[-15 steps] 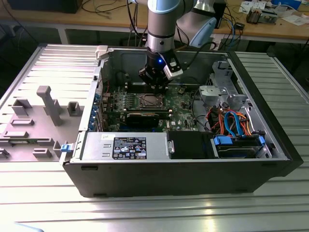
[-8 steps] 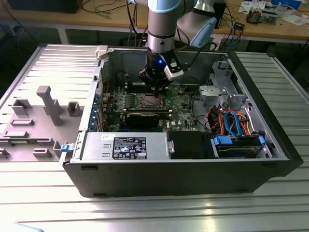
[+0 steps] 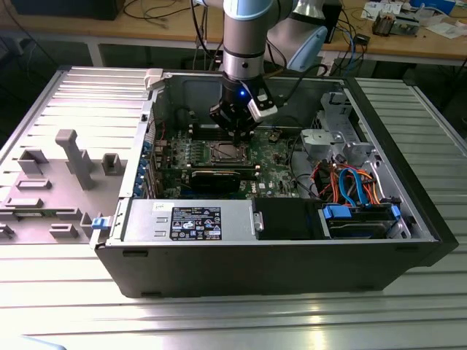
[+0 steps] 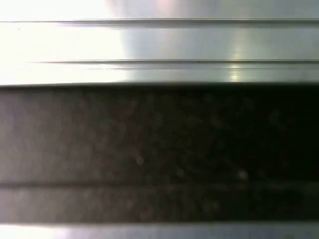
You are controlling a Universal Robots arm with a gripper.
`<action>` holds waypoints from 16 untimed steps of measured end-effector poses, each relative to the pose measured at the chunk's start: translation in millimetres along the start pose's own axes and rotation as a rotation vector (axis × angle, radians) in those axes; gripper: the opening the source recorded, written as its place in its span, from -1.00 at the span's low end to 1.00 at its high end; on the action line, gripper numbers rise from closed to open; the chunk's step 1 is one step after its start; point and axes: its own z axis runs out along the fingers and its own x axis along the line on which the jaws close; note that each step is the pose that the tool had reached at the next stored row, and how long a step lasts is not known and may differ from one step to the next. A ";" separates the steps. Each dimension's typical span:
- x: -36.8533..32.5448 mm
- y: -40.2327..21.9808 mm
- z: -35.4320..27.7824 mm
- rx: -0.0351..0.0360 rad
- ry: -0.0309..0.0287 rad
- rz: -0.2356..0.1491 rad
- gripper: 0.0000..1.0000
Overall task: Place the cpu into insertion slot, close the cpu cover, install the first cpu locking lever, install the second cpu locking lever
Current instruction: 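Install the second cpu locking lever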
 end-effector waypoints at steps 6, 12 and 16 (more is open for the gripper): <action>-0.1 -2.3 -5.8 -0.0001 -0.0001 0.000 -0.79; -0.3 -2.8 -16.3 0.0000 -0.0001 0.000 -0.79; -0.4 -3.1 -22.6 0.0000 -0.0001 0.000 -0.79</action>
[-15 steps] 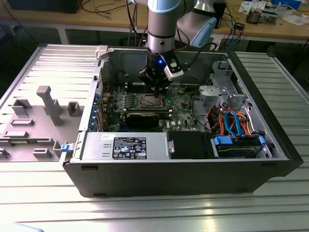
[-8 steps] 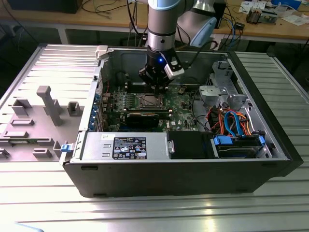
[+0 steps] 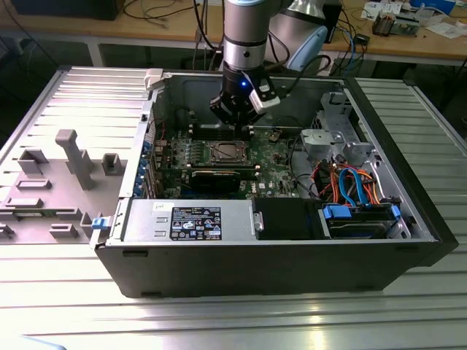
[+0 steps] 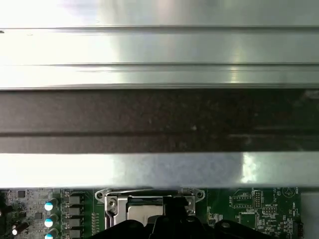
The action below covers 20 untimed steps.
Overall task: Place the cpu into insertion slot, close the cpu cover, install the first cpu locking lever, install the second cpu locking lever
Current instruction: 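Install the second cpu locking lever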
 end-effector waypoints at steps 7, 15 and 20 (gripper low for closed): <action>-0.1 -0.9 -5.3 -0.0002 -0.0001 0.000 -0.79; -0.1 -9.1 -5.1 0.0001 0.0000 0.000 -0.79; -0.1 -13.5 -4.1 0.0000 0.0000 0.000 -0.79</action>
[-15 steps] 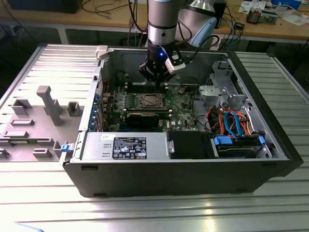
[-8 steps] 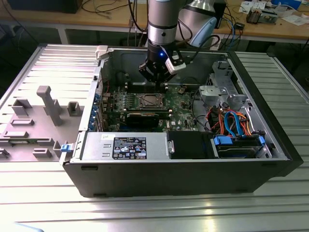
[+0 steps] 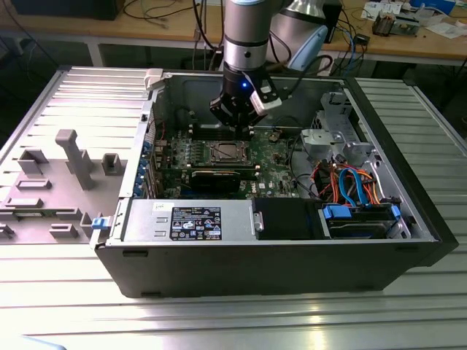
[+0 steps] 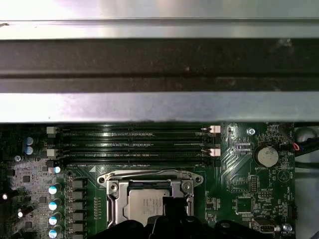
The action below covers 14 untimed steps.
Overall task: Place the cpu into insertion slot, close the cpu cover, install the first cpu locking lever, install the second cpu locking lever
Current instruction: 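Install the second cpu locking lever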
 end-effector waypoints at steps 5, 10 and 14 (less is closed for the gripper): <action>0.0 -2.1 0.3 0.0001 0.0001 0.000 -0.79; 0.0 -2.1 0.4 0.0003 0.0000 0.000 -0.79; 0.0 -2.1 0.4 0.0004 0.0000 0.000 -0.79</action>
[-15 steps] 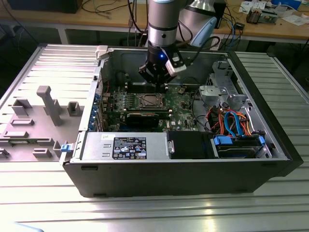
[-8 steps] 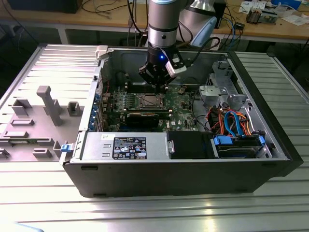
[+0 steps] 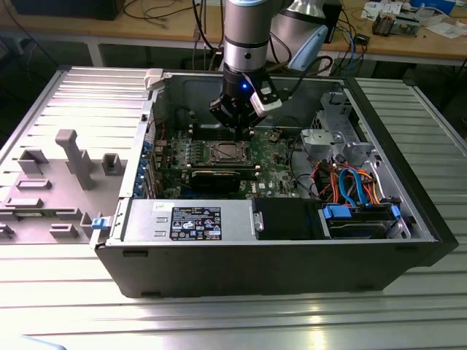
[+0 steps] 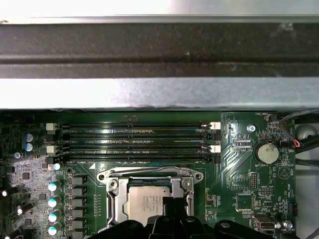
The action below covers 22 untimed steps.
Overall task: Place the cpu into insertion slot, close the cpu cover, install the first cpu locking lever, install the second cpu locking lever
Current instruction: 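Install the second cpu locking lever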
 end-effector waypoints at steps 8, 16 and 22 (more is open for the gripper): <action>-0.2 -0.3 -15.1 -0.0002 0.0000 0.000 -0.79; -0.3 -3.1 -18.6 -0.0235 0.0001 0.000 -0.79; -0.3 -12.7 -17.8 -0.0773 0.0004 0.001 -0.79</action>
